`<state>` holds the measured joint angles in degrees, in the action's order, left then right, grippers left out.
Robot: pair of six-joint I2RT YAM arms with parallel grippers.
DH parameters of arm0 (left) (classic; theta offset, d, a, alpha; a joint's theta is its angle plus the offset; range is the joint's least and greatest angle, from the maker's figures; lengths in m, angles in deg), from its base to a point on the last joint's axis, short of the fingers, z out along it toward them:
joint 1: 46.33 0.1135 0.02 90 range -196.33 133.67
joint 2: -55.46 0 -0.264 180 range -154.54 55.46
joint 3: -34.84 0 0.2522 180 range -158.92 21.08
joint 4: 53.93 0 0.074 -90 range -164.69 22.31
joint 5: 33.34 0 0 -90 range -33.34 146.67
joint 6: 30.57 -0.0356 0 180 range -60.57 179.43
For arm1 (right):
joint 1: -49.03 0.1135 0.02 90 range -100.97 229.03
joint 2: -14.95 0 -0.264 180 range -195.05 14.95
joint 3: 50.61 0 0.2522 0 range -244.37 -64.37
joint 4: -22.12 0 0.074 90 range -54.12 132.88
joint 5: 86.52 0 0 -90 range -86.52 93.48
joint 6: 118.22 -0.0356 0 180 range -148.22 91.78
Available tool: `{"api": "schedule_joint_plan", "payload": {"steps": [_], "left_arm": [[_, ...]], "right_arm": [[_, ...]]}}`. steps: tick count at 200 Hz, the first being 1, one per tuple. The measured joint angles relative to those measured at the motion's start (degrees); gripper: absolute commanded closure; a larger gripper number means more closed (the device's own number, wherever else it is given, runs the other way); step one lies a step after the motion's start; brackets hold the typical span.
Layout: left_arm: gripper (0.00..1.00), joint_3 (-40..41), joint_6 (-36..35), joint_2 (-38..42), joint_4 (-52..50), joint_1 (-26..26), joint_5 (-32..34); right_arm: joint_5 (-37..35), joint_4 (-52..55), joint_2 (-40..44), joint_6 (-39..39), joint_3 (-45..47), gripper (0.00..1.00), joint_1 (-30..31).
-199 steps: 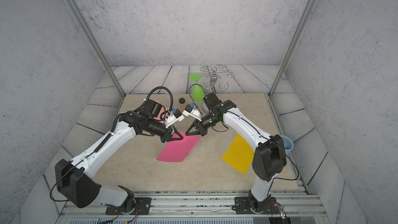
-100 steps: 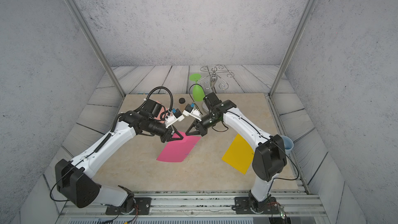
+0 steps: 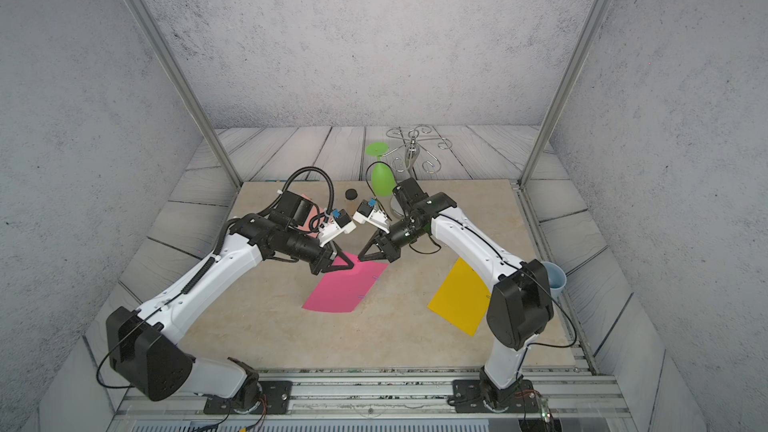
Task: Unclip the paperclips from the documents
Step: Remove the paper clip from the document.
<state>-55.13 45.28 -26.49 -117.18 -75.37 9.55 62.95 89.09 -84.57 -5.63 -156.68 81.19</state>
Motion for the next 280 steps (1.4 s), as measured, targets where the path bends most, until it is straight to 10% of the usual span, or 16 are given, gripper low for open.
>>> {"api": "schedule_joint_plan", "payload": {"steps": [280], "left_arm": [[1.0, 0.4, 0.0, 0.0, 0.6, -0.1, 0.0]], "right_arm": [[0.0, 0.2, 0.0, 0.0, 0.0, 0.93, -0.1]]}}
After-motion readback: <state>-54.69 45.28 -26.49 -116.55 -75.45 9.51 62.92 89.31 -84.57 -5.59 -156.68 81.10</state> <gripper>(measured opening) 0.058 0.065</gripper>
